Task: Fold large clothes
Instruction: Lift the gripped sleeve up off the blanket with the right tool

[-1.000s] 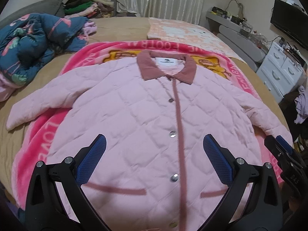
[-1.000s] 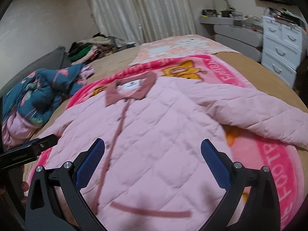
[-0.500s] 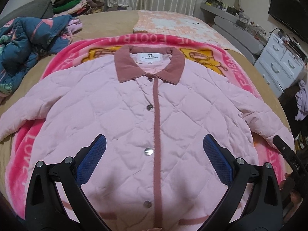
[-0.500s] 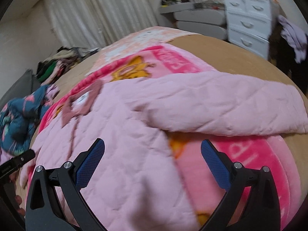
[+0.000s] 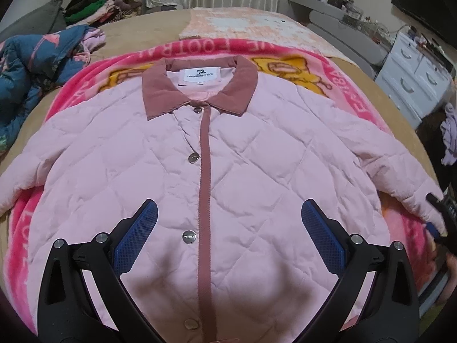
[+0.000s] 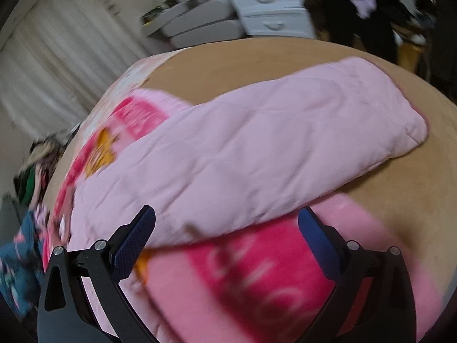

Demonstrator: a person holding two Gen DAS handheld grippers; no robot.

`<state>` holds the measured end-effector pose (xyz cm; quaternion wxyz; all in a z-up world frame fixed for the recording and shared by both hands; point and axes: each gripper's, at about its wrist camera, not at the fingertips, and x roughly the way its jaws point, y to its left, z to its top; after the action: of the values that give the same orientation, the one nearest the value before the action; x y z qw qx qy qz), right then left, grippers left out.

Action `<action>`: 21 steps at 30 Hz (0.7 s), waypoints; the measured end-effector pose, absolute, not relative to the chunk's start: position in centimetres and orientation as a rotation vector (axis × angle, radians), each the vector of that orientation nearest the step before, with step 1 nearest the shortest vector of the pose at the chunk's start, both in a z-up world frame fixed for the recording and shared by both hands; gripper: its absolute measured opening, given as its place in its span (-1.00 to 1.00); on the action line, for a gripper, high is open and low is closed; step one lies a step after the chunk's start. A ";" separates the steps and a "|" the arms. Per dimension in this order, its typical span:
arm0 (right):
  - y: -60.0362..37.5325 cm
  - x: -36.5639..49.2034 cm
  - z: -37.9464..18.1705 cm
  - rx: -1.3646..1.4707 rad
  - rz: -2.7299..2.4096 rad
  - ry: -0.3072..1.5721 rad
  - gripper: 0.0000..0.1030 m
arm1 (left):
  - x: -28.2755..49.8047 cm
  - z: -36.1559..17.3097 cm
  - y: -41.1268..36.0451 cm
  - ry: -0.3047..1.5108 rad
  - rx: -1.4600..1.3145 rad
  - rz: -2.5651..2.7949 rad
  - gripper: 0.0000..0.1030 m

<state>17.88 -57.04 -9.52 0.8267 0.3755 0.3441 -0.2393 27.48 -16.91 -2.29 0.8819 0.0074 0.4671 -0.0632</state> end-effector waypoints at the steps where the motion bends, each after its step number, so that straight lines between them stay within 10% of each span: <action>1: -57.8 17.7 -9.8 0.816 -0.531 0.728 0.92 | 27.5 -2.4 -17.0 0.975 0.020 -0.132 0.84; 12: -65.3 16.9 -12.9 1.004 -0.667 0.633 0.84 | 28.0 -2.0 -16.0 0.976 0.021 -0.092 0.84; 18: -66.2 17.4 -9.9 0.929 -0.576 0.527 -0.36 | 28.4 -0.9 -14.3 0.966 0.015 -0.066 0.84; 21: -65.3 18.1 -6.5 0.820 -0.520 0.479 -0.50 | 28.9 -0.4 -13.3 0.967 0.023 -0.049 0.84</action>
<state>18.07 -65.27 -6.54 0.8570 0.3902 0.2281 -0.2475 28.90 -13.26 -0.38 0.8850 0.0112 0.4649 -0.0235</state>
